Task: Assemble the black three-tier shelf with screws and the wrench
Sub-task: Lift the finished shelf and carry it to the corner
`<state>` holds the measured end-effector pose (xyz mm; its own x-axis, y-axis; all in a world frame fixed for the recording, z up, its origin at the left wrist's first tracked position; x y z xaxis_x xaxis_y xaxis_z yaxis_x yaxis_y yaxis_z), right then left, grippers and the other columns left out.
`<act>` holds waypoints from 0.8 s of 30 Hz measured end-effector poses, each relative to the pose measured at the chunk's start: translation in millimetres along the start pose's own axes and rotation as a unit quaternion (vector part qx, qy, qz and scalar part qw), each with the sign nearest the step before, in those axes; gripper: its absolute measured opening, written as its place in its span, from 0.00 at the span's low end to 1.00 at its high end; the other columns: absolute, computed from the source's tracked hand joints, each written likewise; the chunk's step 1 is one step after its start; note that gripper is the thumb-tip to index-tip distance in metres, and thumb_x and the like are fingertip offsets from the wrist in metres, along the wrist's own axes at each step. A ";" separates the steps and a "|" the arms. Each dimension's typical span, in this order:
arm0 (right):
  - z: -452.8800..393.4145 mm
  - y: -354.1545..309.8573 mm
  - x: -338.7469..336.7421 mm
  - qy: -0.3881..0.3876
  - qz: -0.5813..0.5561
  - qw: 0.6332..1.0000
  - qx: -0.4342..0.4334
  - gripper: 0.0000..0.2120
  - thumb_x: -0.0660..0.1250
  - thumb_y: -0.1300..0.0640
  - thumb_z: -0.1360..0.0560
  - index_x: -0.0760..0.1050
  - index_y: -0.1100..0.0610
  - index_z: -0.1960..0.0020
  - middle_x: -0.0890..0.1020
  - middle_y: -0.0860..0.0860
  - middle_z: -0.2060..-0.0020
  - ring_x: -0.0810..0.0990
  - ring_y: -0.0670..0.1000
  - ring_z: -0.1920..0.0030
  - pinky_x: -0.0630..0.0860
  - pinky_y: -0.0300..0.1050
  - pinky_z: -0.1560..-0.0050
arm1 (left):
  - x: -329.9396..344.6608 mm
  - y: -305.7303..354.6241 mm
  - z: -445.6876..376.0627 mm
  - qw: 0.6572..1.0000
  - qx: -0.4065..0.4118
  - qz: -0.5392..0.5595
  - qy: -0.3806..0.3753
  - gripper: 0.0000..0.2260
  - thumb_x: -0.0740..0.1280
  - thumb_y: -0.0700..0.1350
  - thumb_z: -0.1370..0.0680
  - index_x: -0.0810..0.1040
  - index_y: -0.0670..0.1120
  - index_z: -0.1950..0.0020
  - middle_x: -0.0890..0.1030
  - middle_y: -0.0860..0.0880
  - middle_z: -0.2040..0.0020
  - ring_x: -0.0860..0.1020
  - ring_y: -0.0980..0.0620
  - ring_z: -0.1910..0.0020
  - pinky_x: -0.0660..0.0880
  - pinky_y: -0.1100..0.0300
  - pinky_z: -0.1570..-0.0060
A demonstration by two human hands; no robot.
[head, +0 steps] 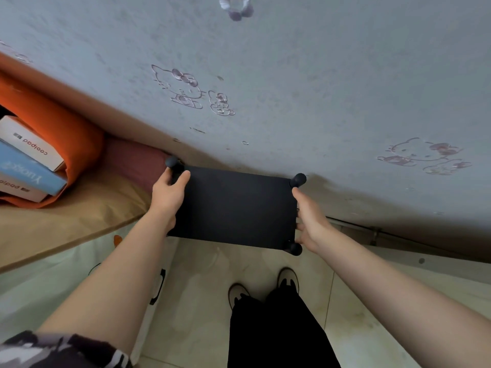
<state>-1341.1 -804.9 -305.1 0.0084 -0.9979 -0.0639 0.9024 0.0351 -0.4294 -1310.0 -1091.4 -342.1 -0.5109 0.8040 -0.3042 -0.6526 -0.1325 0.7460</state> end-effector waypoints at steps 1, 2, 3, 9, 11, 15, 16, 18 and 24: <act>0.1 -1.9 2.6 0.004 -0.002 1.000 0.008 0.13 0.59 0.40 0.21 0.75 0.43 0.42 0.80 0.44 0.46 0.78 0.52 0.46 0.73 0.49 0.59 | -0.9 3.0 -3.7 1.000 0.002 -0.004 -0.001 0.30 0.70 0.52 0.20 0.64 0.49 0.20 0.68 0.52 0.23 0.67 0.50 0.26 0.65 0.59 0.33; -0.7 -3.3 5.1 0.006 -0.002 1.000 0.011 0.14 0.59 0.39 0.21 0.74 0.43 0.40 0.79 0.44 0.46 0.78 0.52 0.45 0.73 0.49 0.60 | -2.3 5.7 -7.2 1.000 0.005 -0.008 -0.002 0.31 0.70 0.52 0.21 0.63 0.48 0.20 0.68 0.52 0.23 0.67 0.50 0.25 0.64 0.60 0.35; -1.3 -4.3 7.7 0.006 -0.003 1.000 0.012 0.15 0.60 0.39 0.21 0.74 0.43 0.40 0.79 0.44 0.45 0.78 0.53 0.45 0.73 0.49 0.60 | -3.6 7.3 -11.1 1.000 0.007 -0.012 -0.003 0.32 0.70 0.52 0.21 0.63 0.48 0.20 0.67 0.52 0.23 0.66 0.50 0.25 0.63 0.61 0.35; -6.1 -2.6 17.2 -0.003 0.000 1.000 0.013 0.15 0.59 0.39 0.21 0.74 0.42 0.39 0.79 0.46 0.43 0.79 0.56 0.44 0.77 0.55 0.60 | -11.1 18.1 -30.4 1.000 0.003 -0.014 -0.001 0.29 0.71 0.43 0.21 0.65 0.46 0.21 0.70 0.50 0.24 0.68 0.51 0.26 0.65 0.60 0.31; -7.0 0.2 18.7 -0.005 0.004 1.000 0.008 0.12 0.59 0.40 0.21 0.75 0.42 0.41 0.80 0.47 0.43 0.79 0.57 0.44 0.78 0.60 0.55 | -12.8 20.1 -34.2 1.000 0.005 -0.017 -0.006 0.29 0.70 0.40 0.21 0.65 0.45 0.21 0.70 0.50 0.24 0.68 0.51 0.26 0.65 0.61 0.32; -7.0 3.4 19.4 0.011 -0.001 1.000 0.005 0.11 0.62 0.43 0.21 0.73 0.46 0.42 0.78 0.49 0.42 0.78 0.58 0.42 0.75 0.68 0.47 | -12.7 23.9 -37.6 1.000 0.007 -0.022 -0.017 0.30 0.70 0.36 0.22 0.65 0.44 0.22 0.70 0.49 0.24 0.69 0.52 0.27 0.65 0.62 0.33; -7.0 3.3 19.3 0.013 -0.001 1.000 0.004 0.11 0.63 0.44 0.21 0.73 0.46 0.42 0.78 0.49 0.42 0.78 0.58 0.42 0.75 0.69 0.46 | -13.7 24.4 -37.8 0.999 0.006 -0.025 -0.020 0.30 0.70 0.36 0.22 0.66 0.44 0.22 0.70 0.50 0.25 0.69 0.52 0.28 0.65 0.62 0.34; -6.0 2.3 20.0 0.012 -0.001 1.000 0.002 0.07 0.63 0.45 0.21 0.73 0.45 0.45 0.78 0.48 0.43 0.78 0.58 0.42 0.76 0.67 0.48 | -17.6 24.6 -38.2 0.999 0.008 -0.040 -0.033 0.30 0.69 0.36 0.22 0.65 0.45 0.21 0.71 0.50 0.25 0.70 0.54 0.30 0.66 0.62 0.35; -4.0 1.0 23.5 -0.004 0.004 1.000 -0.013 0.12 0.66 0.49 0.22 0.73 0.46 0.39 0.79 0.44 0.46 0.79 0.55 0.44 0.79 0.61 0.55 | -21.8 28.9 -35.4 0.995 0.027 -0.084 -0.042 0.30 0.68 0.35 0.22 0.65 0.47 0.21 0.71 0.50 0.26 0.71 0.55 0.33 0.66 0.61 0.37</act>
<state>-1341.8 -828.1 -310.6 0.0201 -0.9980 -0.0601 0.8911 0.0452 -0.4515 -1337.6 -1133.3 -334.9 -0.3467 0.8584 -0.3780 -0.6929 0.0372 0.7200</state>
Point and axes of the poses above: each hand's wrist, its own z-axis away from the middle knuckle, its own x-axis out of the palm, y = z × x, the point moved 1 cm from there along -z, towards the middle knuckle
